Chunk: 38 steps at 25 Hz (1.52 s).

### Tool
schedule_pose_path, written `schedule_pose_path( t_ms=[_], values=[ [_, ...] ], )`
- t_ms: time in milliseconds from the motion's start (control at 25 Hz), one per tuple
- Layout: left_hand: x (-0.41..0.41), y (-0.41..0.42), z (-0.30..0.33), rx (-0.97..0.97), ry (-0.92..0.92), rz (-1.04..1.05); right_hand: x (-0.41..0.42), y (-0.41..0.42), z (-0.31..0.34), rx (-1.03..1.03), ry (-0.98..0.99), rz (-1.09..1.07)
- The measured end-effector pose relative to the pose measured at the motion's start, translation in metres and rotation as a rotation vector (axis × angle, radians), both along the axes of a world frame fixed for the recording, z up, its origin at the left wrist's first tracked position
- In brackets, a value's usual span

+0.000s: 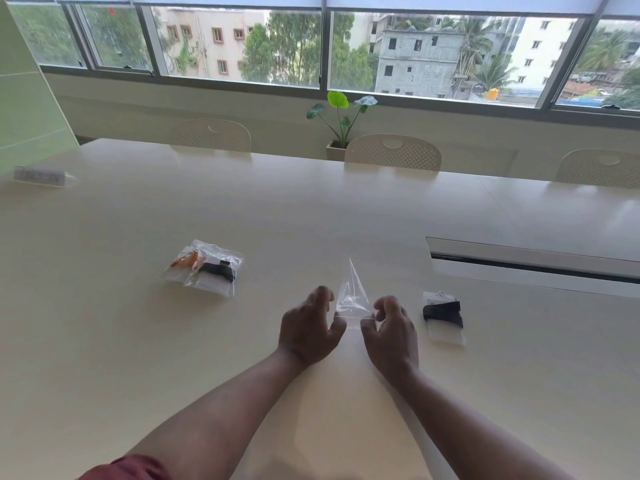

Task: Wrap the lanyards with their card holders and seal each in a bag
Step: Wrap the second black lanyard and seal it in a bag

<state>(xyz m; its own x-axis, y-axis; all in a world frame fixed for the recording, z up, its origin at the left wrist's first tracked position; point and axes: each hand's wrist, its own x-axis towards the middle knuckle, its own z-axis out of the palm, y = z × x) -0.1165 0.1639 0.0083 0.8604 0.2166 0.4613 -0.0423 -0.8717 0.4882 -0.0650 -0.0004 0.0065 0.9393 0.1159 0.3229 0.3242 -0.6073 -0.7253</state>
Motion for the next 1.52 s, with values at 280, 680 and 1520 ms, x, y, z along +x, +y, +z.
schedule_pose_path(
  t_ms=[280,680,1520],
  values=[
    [0.000,-0.001,0.000,-0.014,-0.024,-0.050,0.004,-0.002,-0.002,0.172,0.072,-0.016],
    [0.003,0.001,-0.002,0.096,0.087,-0.223,0.011,-0.011,-0.002,0.431,0.233,0.110],
    [0.015,0.006,-0.004,0.211,0.395,-0.295,0.033,-0.038,0.004,-0.293,0.116,0.340]
  ],
)
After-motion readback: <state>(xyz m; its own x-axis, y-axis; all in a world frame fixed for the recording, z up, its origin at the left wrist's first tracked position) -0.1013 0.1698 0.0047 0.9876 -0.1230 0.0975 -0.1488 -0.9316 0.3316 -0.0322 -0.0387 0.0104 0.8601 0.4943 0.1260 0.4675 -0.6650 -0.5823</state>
